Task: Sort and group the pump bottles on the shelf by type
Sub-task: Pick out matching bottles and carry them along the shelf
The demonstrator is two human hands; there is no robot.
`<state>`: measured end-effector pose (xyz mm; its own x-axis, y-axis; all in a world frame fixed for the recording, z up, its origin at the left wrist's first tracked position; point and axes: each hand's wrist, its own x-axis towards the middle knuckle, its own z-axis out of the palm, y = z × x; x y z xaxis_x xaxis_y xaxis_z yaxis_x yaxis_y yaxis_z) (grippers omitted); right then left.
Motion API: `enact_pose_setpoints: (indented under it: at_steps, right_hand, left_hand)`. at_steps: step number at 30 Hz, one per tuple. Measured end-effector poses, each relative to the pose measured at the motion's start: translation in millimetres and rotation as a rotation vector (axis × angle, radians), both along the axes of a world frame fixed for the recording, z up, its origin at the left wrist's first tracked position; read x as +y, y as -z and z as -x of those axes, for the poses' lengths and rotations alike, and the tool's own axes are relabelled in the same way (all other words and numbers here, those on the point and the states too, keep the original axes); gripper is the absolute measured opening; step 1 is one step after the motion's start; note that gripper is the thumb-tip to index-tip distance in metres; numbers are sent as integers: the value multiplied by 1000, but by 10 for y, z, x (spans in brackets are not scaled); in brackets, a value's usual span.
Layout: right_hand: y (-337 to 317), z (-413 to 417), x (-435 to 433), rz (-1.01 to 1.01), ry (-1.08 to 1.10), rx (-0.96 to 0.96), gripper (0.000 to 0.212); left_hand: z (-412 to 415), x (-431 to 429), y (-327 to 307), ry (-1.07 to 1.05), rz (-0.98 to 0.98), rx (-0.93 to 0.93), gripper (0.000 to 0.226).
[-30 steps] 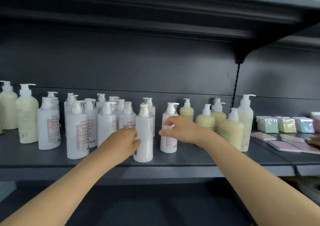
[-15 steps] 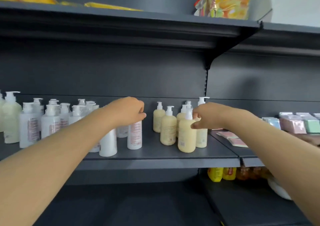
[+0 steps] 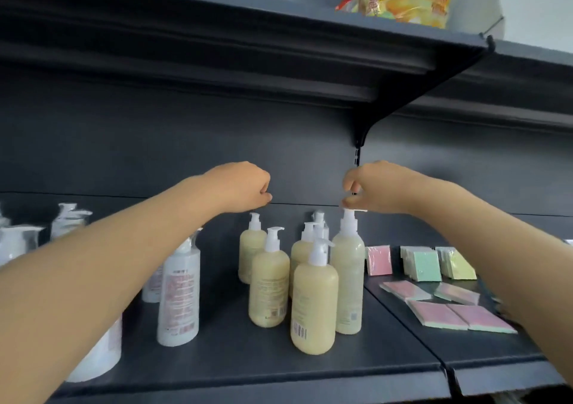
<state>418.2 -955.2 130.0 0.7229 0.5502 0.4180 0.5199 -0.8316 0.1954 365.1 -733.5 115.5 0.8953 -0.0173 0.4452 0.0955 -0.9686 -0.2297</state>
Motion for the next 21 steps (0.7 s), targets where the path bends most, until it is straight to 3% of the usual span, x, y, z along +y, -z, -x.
enact_pose_setpoints:
  at_steps: [4,11,21]
  right_hand:
    - [-139,-572,113,-34,18,0,36]
    - [-104,-1461,207,-62,31,112,36]
    - [671,-2643,663,-135,-86,377,43]
  left_hand:
    - [-581,140,-94,4,-9,14,32]
    - [-1359,340,-63,41,-1,54,26]
    - [-1893,554,187,1,-3,195,24]
